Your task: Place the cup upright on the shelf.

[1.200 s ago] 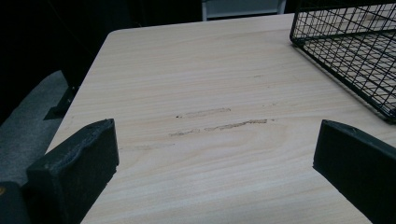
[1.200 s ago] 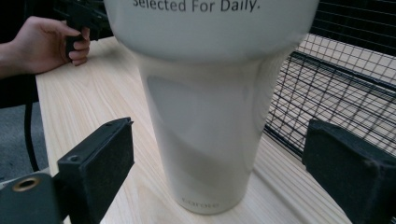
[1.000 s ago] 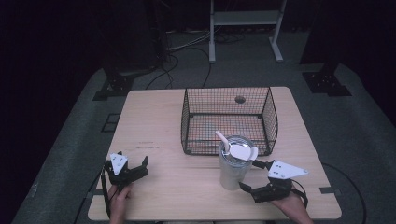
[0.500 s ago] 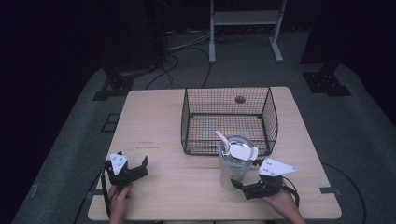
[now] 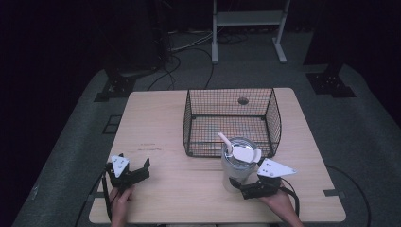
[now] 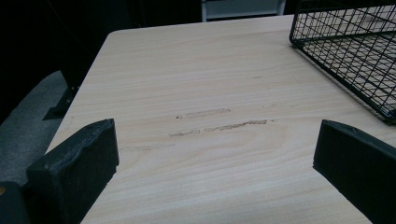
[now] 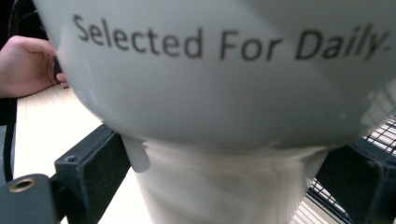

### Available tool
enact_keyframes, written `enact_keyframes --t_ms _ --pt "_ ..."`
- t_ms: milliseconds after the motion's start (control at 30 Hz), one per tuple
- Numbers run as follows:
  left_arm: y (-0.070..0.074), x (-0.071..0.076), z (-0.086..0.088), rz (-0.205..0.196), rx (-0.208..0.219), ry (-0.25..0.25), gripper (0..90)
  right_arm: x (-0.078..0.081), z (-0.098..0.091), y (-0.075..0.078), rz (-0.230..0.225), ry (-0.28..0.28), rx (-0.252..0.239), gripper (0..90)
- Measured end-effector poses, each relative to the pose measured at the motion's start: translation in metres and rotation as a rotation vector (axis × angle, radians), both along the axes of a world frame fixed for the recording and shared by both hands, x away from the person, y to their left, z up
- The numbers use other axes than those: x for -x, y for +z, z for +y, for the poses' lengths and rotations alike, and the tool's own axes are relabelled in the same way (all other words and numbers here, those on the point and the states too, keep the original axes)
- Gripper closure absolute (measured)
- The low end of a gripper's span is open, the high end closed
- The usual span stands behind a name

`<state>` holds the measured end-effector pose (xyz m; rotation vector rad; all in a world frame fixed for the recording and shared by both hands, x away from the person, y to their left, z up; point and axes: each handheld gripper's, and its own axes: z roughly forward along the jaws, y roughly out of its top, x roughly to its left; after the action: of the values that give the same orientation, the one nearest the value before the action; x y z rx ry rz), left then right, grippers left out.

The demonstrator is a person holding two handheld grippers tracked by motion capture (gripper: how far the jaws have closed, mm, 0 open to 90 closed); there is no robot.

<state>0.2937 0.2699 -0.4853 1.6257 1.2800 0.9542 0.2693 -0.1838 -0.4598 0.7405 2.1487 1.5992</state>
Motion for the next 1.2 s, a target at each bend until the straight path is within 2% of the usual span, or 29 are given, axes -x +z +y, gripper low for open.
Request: enact_keyframes --t_ms 867,1067,1133,1200 --pt "0.0000 -0.0001 0.0001 0.001 0.000 0.000 0.0 -0.0039 0.0033 -0.0023 -0.012 0.006 -0.049 8.1" --pt "0.0000 -0.0001 0.0003 0.001 0.001 0.000 0.0 -0.0054 0.0001 -0.0014 -0.019 0.023 -0.039 8.4" --pt "0.0000 0.0000 0.0003 -0.001 0.003 0.000 0.0 -0.0054 -0.0007 -0.0016 -0.008 0.031 -0.056 8.5" --pt "0.0000 0.0000 0.0003 0.001 0.001 0.000 0.0 -0.0060 -0.0016 -0.0014 0.016 0.047 -0.095 8.6"
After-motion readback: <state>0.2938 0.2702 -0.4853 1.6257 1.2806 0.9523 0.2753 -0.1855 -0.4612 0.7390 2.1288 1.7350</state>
